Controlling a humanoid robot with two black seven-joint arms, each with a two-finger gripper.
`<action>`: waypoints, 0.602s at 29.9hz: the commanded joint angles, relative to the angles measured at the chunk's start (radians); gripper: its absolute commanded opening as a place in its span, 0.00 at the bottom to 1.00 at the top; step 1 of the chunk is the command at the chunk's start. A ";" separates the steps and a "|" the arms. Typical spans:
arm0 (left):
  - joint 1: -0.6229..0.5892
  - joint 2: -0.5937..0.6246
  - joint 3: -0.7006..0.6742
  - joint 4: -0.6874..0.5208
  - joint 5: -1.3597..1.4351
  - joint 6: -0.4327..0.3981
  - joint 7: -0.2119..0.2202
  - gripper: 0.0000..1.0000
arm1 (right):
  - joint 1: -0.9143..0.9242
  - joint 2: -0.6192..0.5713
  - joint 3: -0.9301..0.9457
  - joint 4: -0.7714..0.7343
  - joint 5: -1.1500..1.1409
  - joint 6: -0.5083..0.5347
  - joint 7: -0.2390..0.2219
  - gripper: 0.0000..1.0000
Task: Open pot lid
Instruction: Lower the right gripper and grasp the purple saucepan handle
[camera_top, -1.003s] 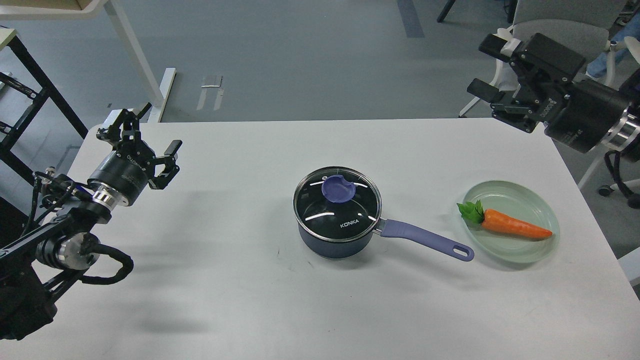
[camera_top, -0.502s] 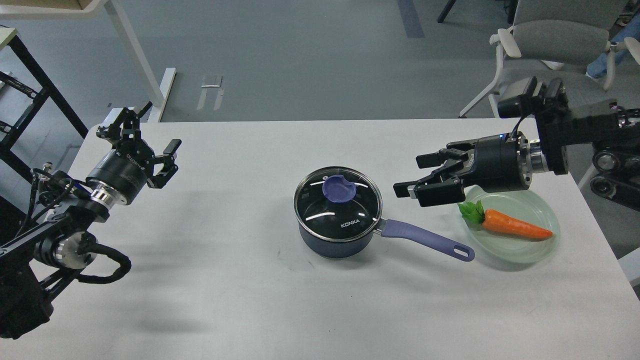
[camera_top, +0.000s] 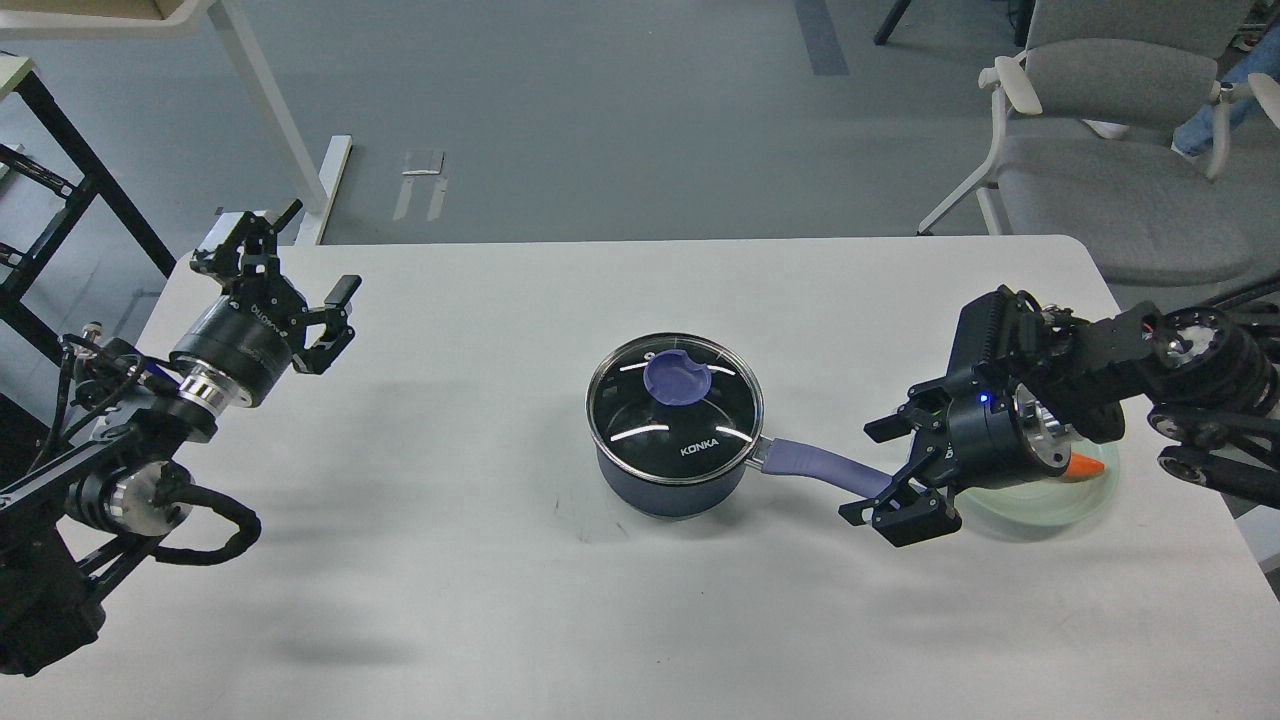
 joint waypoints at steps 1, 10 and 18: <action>0.000 0.000 0.001 0.000 0.000 0.000 0.000 0.99 | -0.019 0.007 0.000 -0.021 -0.011 -0.011 0.000 0.94; 0.000 0.003 0.000 -0.001 0.000 0.000 0.000 0.99 | -0.022 0.027 -0.003 -0.044 -0.012 -0.011 0.000 0.67; -0.003 0.004 0.000 -0.023 0.033 0.000 0.000 0.99 | -0.022 0.027 -0.004 -0.044 -0.020 -0.011 0.000 0.40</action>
